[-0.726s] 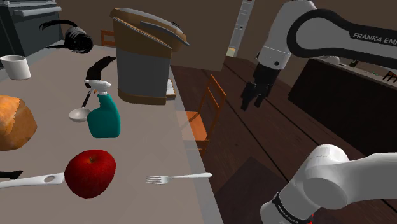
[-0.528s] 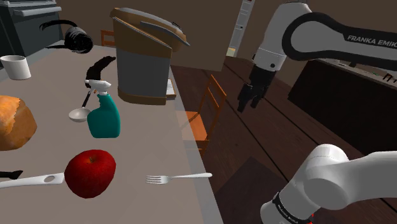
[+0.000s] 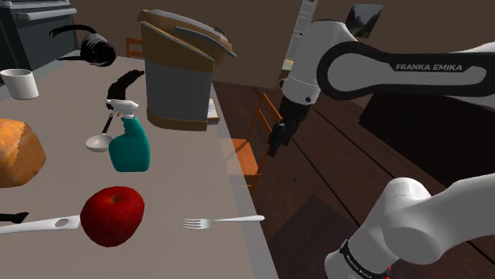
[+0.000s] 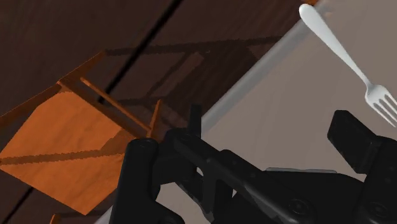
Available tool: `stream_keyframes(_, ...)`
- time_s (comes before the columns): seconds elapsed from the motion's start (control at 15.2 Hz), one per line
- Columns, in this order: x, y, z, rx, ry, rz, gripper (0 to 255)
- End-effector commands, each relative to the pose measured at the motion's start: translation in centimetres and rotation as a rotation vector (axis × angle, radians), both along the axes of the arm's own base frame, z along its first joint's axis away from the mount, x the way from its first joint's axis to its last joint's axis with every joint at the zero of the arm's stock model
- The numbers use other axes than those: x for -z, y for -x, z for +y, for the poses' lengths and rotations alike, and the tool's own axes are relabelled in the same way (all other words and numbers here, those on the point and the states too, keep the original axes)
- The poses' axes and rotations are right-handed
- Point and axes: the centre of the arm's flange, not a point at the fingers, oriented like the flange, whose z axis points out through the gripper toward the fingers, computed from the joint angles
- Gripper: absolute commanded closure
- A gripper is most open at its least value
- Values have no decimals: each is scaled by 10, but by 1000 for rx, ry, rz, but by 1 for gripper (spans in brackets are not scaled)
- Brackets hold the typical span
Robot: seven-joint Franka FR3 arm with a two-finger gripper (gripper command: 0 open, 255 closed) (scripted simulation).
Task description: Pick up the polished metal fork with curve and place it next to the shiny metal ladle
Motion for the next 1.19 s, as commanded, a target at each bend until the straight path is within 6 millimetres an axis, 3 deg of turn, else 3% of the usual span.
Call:
stream_keyframes(0.0,16,-8,23,-66,0,-8,0)
stream_keyframes(0.59,76,-23,124,-357,3,-35,0)
stream_keyframes(1.12,129,-12,215,-616,6,-59,0)
